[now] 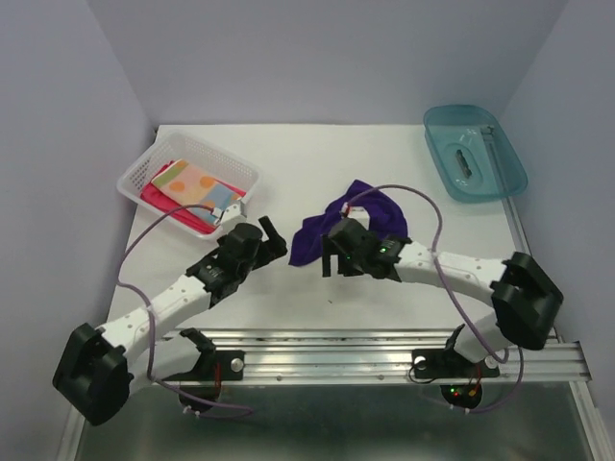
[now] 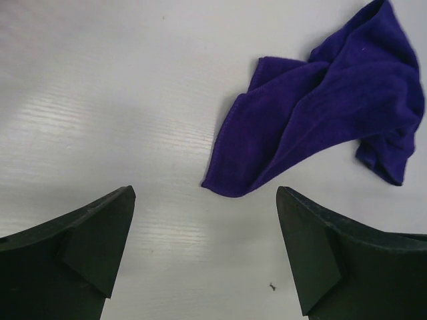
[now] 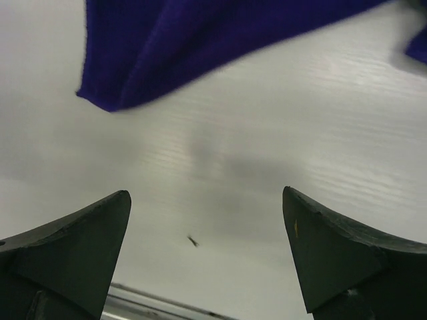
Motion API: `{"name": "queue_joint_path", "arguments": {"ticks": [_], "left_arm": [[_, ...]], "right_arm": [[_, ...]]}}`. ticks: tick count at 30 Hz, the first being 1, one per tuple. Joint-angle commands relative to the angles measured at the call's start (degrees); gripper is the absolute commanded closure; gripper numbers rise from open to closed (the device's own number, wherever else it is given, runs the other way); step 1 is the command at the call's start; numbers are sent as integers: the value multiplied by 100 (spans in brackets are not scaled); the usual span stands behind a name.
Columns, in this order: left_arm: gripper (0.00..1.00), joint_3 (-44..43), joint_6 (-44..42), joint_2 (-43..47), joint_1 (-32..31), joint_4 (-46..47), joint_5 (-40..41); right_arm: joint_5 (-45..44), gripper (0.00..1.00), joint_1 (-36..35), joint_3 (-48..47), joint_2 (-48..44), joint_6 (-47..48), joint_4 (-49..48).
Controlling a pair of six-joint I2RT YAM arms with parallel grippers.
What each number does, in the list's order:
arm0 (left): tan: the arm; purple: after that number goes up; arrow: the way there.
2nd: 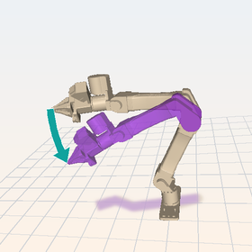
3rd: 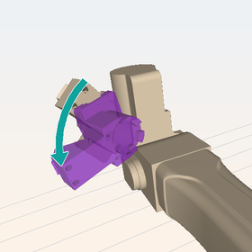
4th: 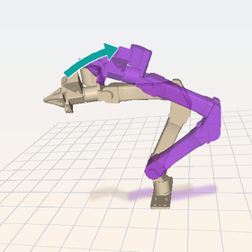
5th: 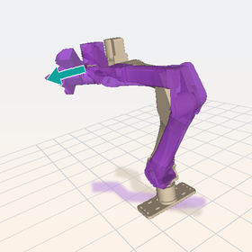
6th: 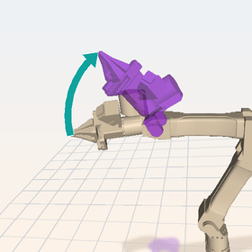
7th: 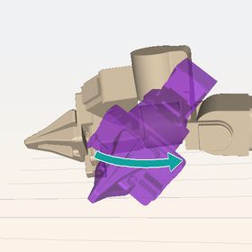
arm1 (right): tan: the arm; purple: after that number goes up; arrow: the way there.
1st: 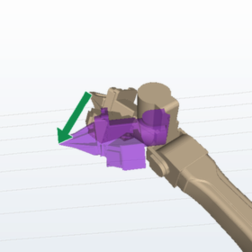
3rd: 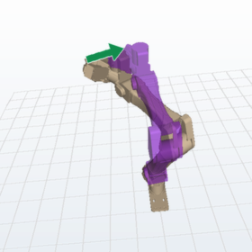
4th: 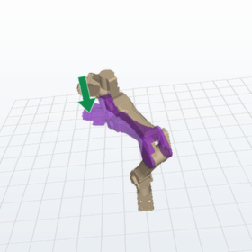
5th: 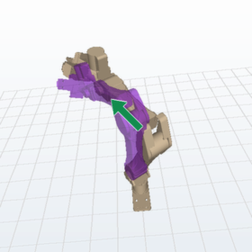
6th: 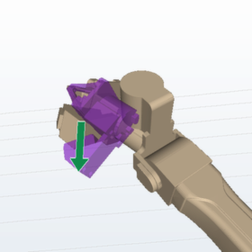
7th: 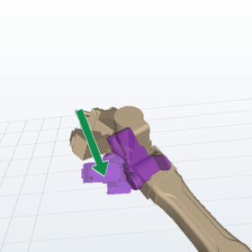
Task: Fold and stack the towels
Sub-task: Flatten out the crumpled towel
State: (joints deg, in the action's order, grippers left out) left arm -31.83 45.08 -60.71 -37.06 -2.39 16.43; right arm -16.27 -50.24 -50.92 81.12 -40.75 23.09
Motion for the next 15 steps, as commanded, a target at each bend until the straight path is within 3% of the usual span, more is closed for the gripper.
{"name": "queue_joint_path", "arguments": {"ticks": [1,4,10,15], "left_arm": [[1,46,1114,954,-3,-1067,905],[1,-85,2012,1271,14,-2498,1546],[1,45,2198,1824,32,-2679,1733],[1,142,2145,2010,41,-2661,1732]], "right_arm": [[-1070,0,-556,-1445,1210,41,221],[-1045,0,-846,-2263,2151,199,266],[-956,5,-935,-3370,3339,323,520],[-1220,28,-926,-3364,3656,-81,573]]}}
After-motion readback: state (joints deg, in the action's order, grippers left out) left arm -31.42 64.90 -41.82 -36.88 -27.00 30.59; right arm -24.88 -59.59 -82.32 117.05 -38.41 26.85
